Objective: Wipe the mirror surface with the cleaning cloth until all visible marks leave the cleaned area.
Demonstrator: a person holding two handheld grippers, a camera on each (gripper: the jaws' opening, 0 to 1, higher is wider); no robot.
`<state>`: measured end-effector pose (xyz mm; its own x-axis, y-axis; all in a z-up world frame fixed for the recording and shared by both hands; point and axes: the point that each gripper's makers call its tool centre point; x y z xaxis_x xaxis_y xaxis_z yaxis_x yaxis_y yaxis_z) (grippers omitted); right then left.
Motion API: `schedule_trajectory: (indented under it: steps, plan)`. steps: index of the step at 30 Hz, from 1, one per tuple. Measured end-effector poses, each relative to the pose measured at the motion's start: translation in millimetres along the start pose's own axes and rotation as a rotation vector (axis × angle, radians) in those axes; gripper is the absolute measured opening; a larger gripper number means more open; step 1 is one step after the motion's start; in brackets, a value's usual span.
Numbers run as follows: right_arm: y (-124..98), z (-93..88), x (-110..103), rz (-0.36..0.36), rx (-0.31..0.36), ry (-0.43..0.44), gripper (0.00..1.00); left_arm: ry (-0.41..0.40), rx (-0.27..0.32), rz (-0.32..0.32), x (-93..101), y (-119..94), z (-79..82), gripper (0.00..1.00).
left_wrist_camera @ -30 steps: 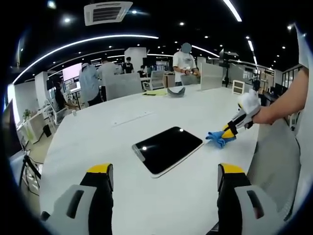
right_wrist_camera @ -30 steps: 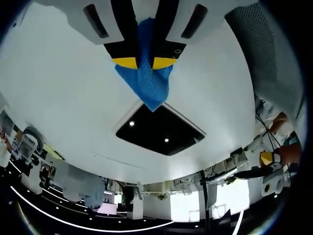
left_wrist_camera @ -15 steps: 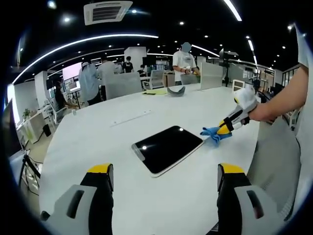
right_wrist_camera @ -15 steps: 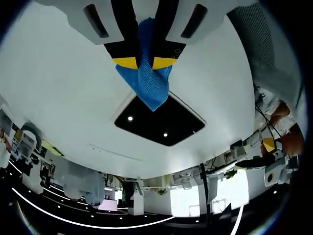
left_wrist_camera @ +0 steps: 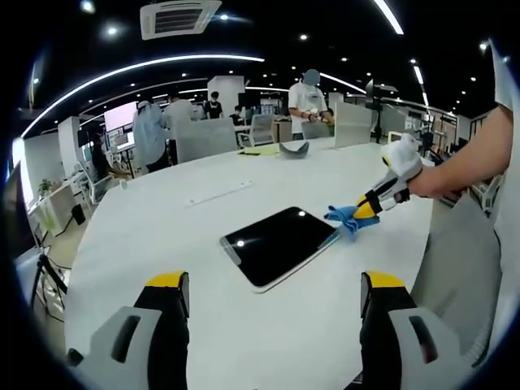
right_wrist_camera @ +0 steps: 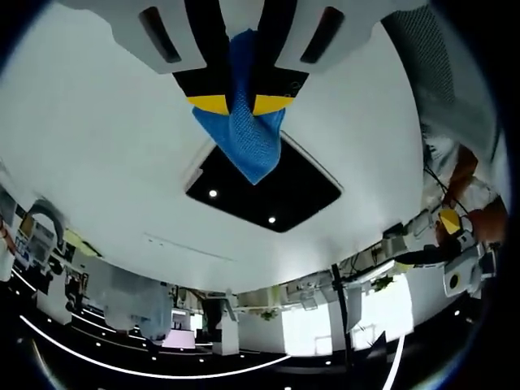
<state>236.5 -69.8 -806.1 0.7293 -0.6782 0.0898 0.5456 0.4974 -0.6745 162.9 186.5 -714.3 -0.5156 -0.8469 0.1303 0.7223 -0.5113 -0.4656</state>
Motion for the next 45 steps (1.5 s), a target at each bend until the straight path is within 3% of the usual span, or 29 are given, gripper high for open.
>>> schedule_trajectory:
  steps: [21, 45]
  plan:
    - [16, 15.7, -2, 0.041, -0.013, -0.008, 0.04, -0.028, 0.01, 0.01, -10.5, 1, -0.4, 0.86]
    - [33, 9.3, -6, 0.076, -0.054, 0.006, 0.04, -0.026, -0.011, 0.016, -16.9, 8, -5.3, 0.84]
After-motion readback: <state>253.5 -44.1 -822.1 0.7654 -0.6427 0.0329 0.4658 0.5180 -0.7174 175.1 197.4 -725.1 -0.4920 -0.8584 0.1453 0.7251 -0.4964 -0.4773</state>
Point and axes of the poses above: the point that each gripper's makers call its tool centre point, and the gripper's own axes: y roughly forward along the fingers, x roughly to its right, z roughly out of its top, and after that the axes turned 9 degrees about -y, right-handed
